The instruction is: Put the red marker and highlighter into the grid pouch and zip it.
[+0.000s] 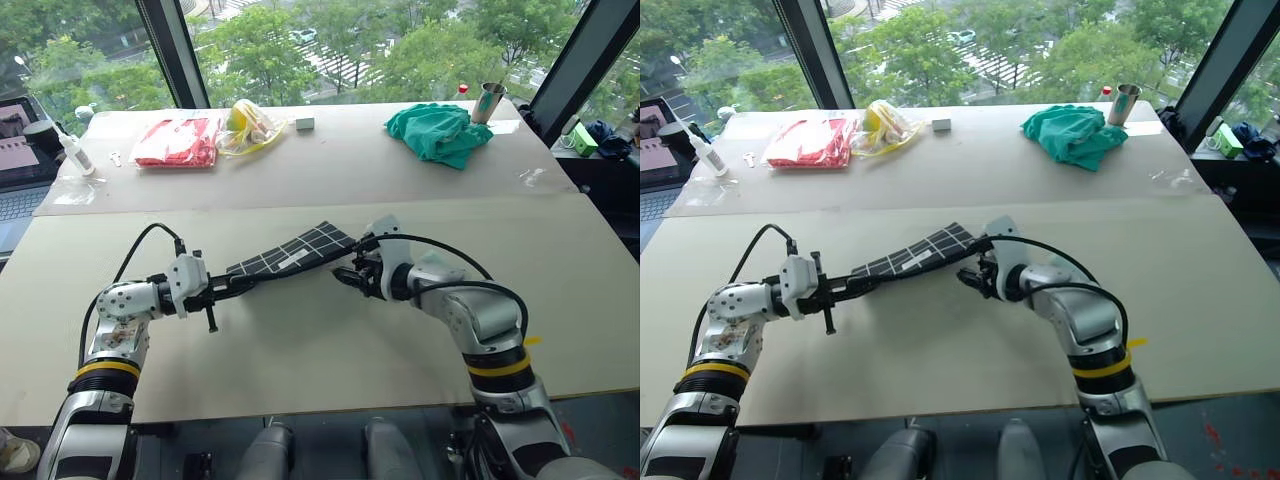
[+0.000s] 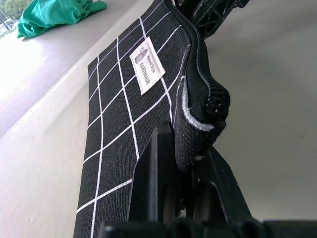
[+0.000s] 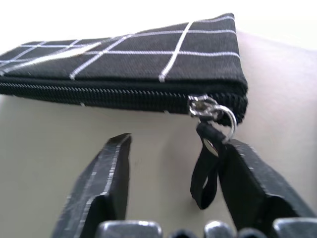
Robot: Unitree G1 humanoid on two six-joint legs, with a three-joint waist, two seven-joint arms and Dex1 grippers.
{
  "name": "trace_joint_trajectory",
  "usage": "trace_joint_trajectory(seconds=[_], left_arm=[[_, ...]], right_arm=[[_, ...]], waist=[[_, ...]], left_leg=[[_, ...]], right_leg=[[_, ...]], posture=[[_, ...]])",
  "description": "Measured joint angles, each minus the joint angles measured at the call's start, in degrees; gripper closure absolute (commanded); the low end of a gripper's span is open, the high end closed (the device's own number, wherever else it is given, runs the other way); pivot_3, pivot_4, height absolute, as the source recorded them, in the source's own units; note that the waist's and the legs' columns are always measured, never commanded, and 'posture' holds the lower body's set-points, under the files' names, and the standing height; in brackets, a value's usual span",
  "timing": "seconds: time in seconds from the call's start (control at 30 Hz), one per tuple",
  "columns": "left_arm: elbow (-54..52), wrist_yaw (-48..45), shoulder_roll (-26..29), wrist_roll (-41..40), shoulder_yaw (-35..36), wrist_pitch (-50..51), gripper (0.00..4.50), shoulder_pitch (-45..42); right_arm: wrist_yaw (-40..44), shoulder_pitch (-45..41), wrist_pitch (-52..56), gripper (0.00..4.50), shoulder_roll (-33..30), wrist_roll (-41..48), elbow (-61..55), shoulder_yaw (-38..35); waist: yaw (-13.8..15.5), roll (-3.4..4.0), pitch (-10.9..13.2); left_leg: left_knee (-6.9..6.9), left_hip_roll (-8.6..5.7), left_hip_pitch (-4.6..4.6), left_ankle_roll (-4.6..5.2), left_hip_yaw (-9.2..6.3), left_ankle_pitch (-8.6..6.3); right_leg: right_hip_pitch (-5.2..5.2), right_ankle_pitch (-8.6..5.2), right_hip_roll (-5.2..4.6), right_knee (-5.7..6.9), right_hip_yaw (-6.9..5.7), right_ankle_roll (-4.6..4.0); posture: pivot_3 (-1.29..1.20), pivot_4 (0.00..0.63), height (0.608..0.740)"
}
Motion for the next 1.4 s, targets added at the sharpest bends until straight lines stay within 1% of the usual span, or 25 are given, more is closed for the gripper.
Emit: trace_joint_trajectory(seconds=[0.03,0.1,0.13,0.27,0.33,0.4,0.43,0.53,0.67,0.7,0.87,1.0,1.13,1.2,1.23,1.3,1.33,1.37,1.4], left_arm=[[-0.2,0.2,-0.2,0.1,0.0,0.0,4.5,0.2],[-0.2,0.4,-0.3,0.4,0.0,0.0,4.5,0.4],[-0.2,0.4,-0.3,0.7,0.0,0.0,4.5,0.5],[-0.3,0.7,-0.4,0.8,0.0,0.0,4.5,0.5],[-0.3,0.7,-0.5,0.8,0.0,0.0,4.5,0.5],[-0.3,0.7,-0.6,0.9,0.0,0.0,4.5,0.5],[-0.3,0.7,-0.6,0.9,0.0,0.0,4.5,0.5],[-0.3,0.7,-0.8,1.0,0.0,0.0,4.5,0.4],[-0.2,0.7,-0.9,1.0,0.0,0.0,4.5,0.2],[-0.2,0.7,-1.0,1.0,0.0,0.0,4.5,0.2],[-0.2,0.6,-1.3,1.0,0.0,0.0,4.5,-0.1],[-0.2,0.5,-1.5,1.0,0.0,0.0,4.5,-0.1],[-0.2,0.2,-1.6,1.0,0.0,0.7,4.5,-0.1],[-0.2,0.2,-1.6,1.0,0.0,1.0,4.5,-0.1],[-0.2,0.3,-1.7,1.0,0.0,1.0,4.5,-0.2],[-0.4,0.5,-1.9,1.0,0.0,1.1,4.5,-0.2],[-0.5,0.6,-2.0,1.0,0.0,1.1,4.5,-0.2],[-0.8,0.7,-2.0,1.0,0.0,1.1,4.5,-0.1],[-1.1,0.8,-2.1,1.0,0.0,1.2,4.5,-0.1]], right_arm=[[1.0,0.0,0.0,3.36,-0.9,0.2,-0.1,0.5],[1.7,0.0,0.0,3.97,-2.0,0.2,-0.6,1.2],[2.2,0.0,0.0,4.41,-2.7,0.2,-1.0,1.9],[4.2,0.0,-0.2,4.41,-5.1,-0.3,-1.2,4.8],[6.7,-0.9,-0.3,4.41,-8.6,-1.1,-2.6,9.2],[8.4,-2.4,-0.7,4.41,-10.0,-2.2,-3.1,12.1],[8.5,-2.7,-0.8,4.41,-9.9,-2.4,-3.2,12.5],[10.6,-6.6,-3.5,4.41,-10.2,-5.6,-1.0,18.3],[13.0,-11.0,-5.9,4.41,-7.5,-7.6,2.9,21.9],[14.3,-11.9,-6.2,4.41,-7.1,-7.6,3.0,22.4],[20.7,-14.5,-8.7,4.41,-6.7,-7.1,3.9,24.4],[23.5,-15.5,-8.7,4.41,-2.6,-4.1,8.9,20.9],[24.6,-17.1,-8.8,4.41,0.2,-3.8,11.9,19.0],[24.7,-17.1,-9.4,3.82,1.4,-4.3,13.6,19.1],[24.7,-17.1,-9.9,3.65,1.8,-4.4,14.4,19.3],[25.0,-16.6,-11.1,2.96,2.9,-4.4,15.2,19.6],[25.5,-16.2,-11.2,2.52,2.9,-4.2,15.2,19.5],[26.1,-15.7,-11.2,2.31,2.7,-4.1,14.6,19.5],[26.9,-14.9,-11.2,1.96,2.0,-3.4,13.2,19.4]], waist=[[0.0,0.0,0.0],[0.0,0.0,0.0],[0.0,0.0,0.0],[0.0,0.0,0.0],[0.0,0.0,0.0],[0.0,0.0,0.0],[0.0,0.0,0.0],[-0.1,0.0,0.0],[-0.1,0.0,0.0],[-0.1,0.0,0.0],[0.1,0.0,0.0],[-0.1,0.0,0.0],[-0.1,0.0,0.0],[-0.1,0.0,0.0],[-0.1,0.0,0.0],[-0.1,0.0,0.0],[-0.1,0.0,0.0],[-0.1,0.0,0.0],[0.1,0.0,0.0]], left_leg=[[0.0,0.0,0.0,0.0,0.0,0.0],[0.0,0.0,0.0,0.0,0.0,0.0],[0.0,0.0,0.0,0.0,0.0,0.0],[0.0,0.0,0.0,0.01,0.0,0.0],[0.0,0.0,0.0,0.01,0.0,0.0],[0.0,0.01,0.0,0.01,0.01,-0.01],[-0.01,0.02,0.0,0.01,0.0,-0.01],[0.0,0.01,0.0,0.0,0.01,0.0],[0.0,0.01,-0.01,-0.07,0.0,0.04],[0.0,0.02,-0.02,-0.25,0.0,0.14],[0.0,0.0,-0.03,-0.24,-0.01,0.14],[0.0,0.02,-0.03,-0.26,-0.01,0.15],[-0.01,0.02,-0.02,-0.31,-0.02,0.18],[-0.01,0.02,-0.02,-0.32,-0.01,0.19],[-0.01,0.02,-0.02,-0.32,-0.02,0.18],[-0.01,0.02,-0.03,-0.33,-0.02,0.19],[-0.01,0.02,-0.03,-0.33,-0.02,0.19],[-0.01,0.01,-0.05,-0.34,-0.03,0.19],[0.0,-0.01,-0.07,-0.33,-0.05,0.19]], right_leg=[[0.0,0.0,0.0,-0.01,0.0,0.0],[0.0,0.0,0.0,-0.02,0.0,0.0],[0.0,0.0,0.0,-0.02,-0.01,0.0],[0.0,0.0,0.0,-0.08,-0.01,0.0],[0.0,0.0,0.0,-0.12,-0.01,0.0],[0.0,0.0,0.0,-0.37,-0.02,0.0],[0.0,0.0,0.01,-0.37,-0.02,0.0],[0.0,0.0,0.01,-0.36,-0.02,0.0],[-0.01,0.0,0.01,-0.37,-0.02,0.0],[-0.01,0.0,0.01,-0.38,-0.02,0.0],[0.02,0.0,0.0,-0.42,-0.03,0.0],[0.0,0.0,0.01,-0.39,-0.03,0.0],[-0.02,0.0,0.01,-0.38,-0.02,-0.01],[-0.03,0.0,0.0,-0.36,-0.02,-0.01],[-0.03,0.0,0.0,-0.36,-0.02,-0.01],[-0.03,0.0,0.0,-0.36,-0.02,-0.01],[-0.03,0.0,0.0,-0.35,-0.02,-0.01],[-0.03,0.0,0.0,-0.36,-0.02,-0.01],[-0.03,0.01,-0.02,-0.36,-0.02,-0.01]], posture=[[0.0,0.15,0.74],[0.0,0.15,0.74],[0.0,0.15,0.74],[0.0,0.15,0.74],[0.0,0.15,0.74],[0.0,0.15,0.74],[0.0,0.15,0.74],[0.0,0.15,0.74],[0.0,0.15,0.74],[0.0,0.15,0.74],[0.0,0.15,0.74],[0.0,0.15,0.74],[0.0,0.15,0.74],[0.0,0.15,0.74],[0.0,0.15,0.74],[0.0,0.15,0.74],[0.0,0.15,0.74],[0.0,0.15,0.74],[0.0,0.15,0.74]])
